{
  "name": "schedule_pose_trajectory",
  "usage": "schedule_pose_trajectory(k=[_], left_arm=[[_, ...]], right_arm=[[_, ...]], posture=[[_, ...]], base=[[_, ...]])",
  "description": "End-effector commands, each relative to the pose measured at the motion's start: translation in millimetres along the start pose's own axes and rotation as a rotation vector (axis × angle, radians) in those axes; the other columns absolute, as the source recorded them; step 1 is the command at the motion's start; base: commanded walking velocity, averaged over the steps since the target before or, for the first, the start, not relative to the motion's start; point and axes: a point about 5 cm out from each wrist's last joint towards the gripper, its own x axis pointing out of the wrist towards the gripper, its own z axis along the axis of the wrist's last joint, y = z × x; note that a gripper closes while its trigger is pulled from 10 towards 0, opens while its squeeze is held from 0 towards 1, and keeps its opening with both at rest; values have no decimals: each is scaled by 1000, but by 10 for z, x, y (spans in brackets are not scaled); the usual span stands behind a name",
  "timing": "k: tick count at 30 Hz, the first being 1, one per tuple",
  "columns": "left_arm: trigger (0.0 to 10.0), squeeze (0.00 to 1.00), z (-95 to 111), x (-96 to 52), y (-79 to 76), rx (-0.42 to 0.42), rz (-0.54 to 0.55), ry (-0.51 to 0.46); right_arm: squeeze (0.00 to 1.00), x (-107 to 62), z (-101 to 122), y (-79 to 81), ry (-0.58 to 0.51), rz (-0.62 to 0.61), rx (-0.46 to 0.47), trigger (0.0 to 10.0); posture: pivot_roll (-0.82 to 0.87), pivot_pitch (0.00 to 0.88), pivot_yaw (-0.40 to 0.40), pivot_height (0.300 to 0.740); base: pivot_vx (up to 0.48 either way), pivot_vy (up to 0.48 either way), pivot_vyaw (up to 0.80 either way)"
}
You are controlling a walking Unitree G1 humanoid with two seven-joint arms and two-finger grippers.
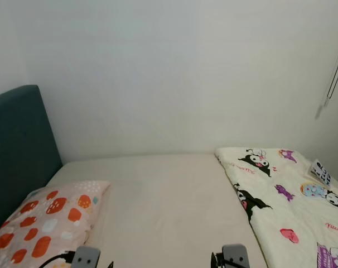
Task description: Clean up the room
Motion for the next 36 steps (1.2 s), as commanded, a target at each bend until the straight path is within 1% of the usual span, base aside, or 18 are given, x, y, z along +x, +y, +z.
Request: schedule_pose_trajectory(k=[1,5,8,9,10,13,15,18,22,24,25,33,36], left_arm=[[10000,0,-45,-19,-8,2,-13,31],[10000,0,-20,8,-35,-15,-22,35],[10000,0,35,87,-76,-39,-42,37],[10000,0,35,87,-76,-39,-42,37],[10000,0,26,113,-96,-43,-58,50],[10000,0,25,120,-113,-49,-64,55],[10000,0,45,132,-137,-49,-69,56],[10000,0,72,147,-156,-55,-73,55],[10000,0,112,178,-158,-66,-64,51],[10000,0,120,190,-157,-66,-61,51],[10000,0,130,208,-151,-66,-55,53],[10000,0,152,219,-136,-51,-49,46],[10000,0,161,217,-151,-43,-61,43]], right_arm=[[0,-23,-68,20,36,-12,21,10000],[0,-7,-79,30,46,-9,42,10000],[0,44,-104,51,85,-4,74,10000],[0,44,-104,51,85,-4,74,10000],[0,68,-104,35,103,-24,97,10000],[0,83,-87,7,104,-53,116,10000],[0,99,-68,-7,106,-71,146,10000],[0,112,-55,-2,110,-70,155,10000],[0,139,-49,25,120,-60,152,10000],[0,143,-48,34,123,-54,141,10000],[0,140,-62,49,138,-46,119,10000],[0,126,-100,58,180,-41,94,10000],[0,124,-80,40,169,-36,69,10000]], posture=[[2,65,-25,740],[2,67,-25,740],[0,69,-24,740],[0,69,-24,740],[-4,76,-22,740],[-4,77,-22,740],[-3,81,-21,740],[-3,81,-21,740],[-10,88,-18,740],[-11,90,-20,740],[-12,92,-22,740],[-17,97,-19,740],[-19,98,-19,740]], base=[[0,0,0],[0,0,0],[0,0,0],[0,0,0],[0,0,0],[0,0,0],[0,0,0],[0,0,0],[0,0,0],[0,0,0],[0,0,0],[0,0,0],[0,0,0]])
